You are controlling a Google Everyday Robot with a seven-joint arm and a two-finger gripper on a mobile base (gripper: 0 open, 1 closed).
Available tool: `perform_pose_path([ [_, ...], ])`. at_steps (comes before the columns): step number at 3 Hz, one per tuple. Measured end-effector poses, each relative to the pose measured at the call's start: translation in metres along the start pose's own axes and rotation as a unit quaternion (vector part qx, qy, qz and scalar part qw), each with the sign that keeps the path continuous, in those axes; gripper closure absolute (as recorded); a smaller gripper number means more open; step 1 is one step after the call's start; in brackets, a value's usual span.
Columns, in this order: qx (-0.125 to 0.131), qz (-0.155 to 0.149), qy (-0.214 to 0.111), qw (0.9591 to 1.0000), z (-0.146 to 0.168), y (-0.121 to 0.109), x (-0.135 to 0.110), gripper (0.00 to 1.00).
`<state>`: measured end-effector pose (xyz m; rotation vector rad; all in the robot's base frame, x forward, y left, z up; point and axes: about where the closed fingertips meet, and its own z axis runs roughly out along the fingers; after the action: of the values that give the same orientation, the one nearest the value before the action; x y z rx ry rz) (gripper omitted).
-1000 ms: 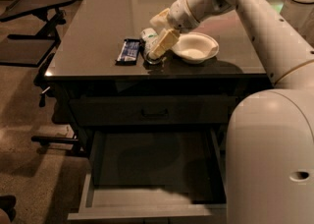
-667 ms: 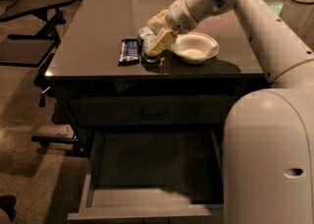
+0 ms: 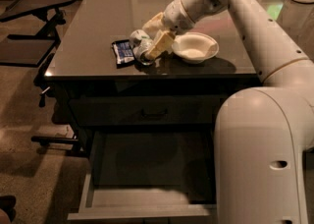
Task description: Place 7up can into middle drawer
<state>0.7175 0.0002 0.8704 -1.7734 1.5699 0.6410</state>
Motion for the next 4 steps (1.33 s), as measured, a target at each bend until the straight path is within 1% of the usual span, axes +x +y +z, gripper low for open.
perform_pose_path([
  [1, 0.000, 0.000, 0.001, 1.0000, -0.0003, 0.0001, 0.0003, 0.00],
  [2, 0.007, 0.001, 0.001, 1.0000, -0.0074, -0.0018, 0.0007, 0.00],
  [4, -0.002, -0.013, -0.008, 0.9999, -0.0032, -0.0033, -0.0051, 0.00],
])
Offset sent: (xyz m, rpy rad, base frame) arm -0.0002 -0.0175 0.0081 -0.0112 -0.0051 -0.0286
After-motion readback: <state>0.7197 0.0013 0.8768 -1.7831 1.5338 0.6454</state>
